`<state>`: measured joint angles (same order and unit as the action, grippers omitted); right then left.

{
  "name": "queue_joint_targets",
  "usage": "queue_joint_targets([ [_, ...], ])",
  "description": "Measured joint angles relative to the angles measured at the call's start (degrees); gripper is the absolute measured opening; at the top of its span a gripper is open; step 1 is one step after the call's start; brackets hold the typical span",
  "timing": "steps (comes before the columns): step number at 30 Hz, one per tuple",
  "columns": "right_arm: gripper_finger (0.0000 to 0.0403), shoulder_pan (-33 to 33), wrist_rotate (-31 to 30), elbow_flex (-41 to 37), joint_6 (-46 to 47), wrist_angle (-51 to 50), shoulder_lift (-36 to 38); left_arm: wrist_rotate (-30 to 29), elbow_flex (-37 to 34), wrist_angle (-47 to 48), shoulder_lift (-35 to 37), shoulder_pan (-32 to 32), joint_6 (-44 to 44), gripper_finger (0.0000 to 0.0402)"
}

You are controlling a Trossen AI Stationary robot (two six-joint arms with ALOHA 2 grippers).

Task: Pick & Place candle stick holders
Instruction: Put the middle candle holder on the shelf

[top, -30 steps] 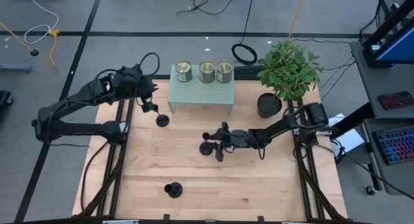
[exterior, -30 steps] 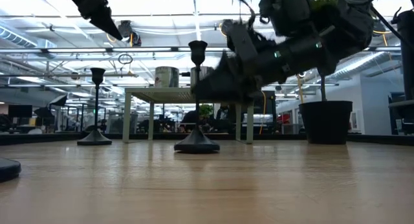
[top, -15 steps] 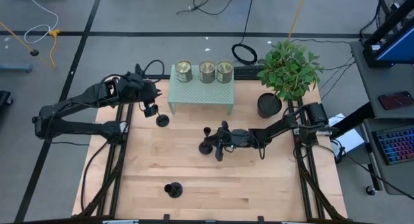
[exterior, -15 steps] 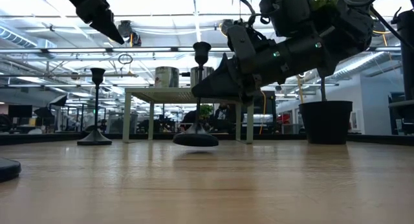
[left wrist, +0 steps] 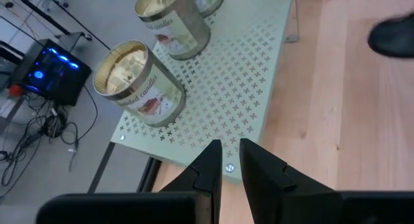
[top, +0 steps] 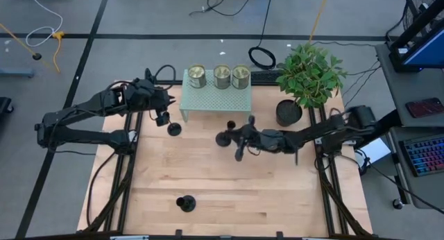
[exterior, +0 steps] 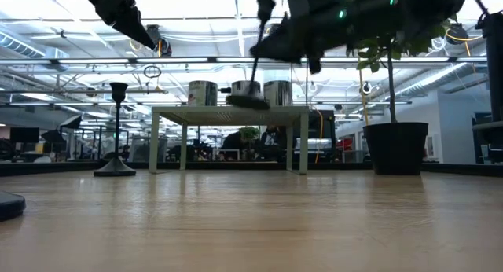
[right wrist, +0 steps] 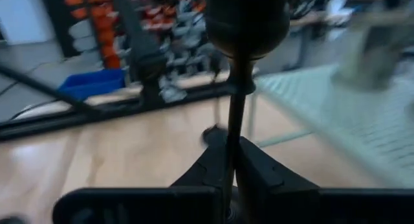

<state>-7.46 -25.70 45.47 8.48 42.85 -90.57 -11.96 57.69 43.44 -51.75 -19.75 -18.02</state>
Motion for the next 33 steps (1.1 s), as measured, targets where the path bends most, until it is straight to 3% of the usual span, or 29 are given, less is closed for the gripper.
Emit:
queue_joint_targets([
  [7,0.001,3.56,-9.1,0.0,-4.59,-2.69,8.05,0.01,0.02,-1.46,0.0,0.0,-0.07,0.006],
  [19,0.0009,16.06,-8.8,0.0,-1.77,-6.38,10.23,0.01,0.04,-1.8,0.0,-0.04,-0.22,0.006],
  [29,0.001,19.58,-8.14,0.0,1.5,-11.21,10.19,0.01,0.04,-1.78,0.0,-0.04,-0.22,0.006],
  [33,0.0019,20.37,-4.58,0.0,1.55,-11.12,9.46,0.01,0.07,-1.78,0.0,-0.04,-0.22,0.006],
])
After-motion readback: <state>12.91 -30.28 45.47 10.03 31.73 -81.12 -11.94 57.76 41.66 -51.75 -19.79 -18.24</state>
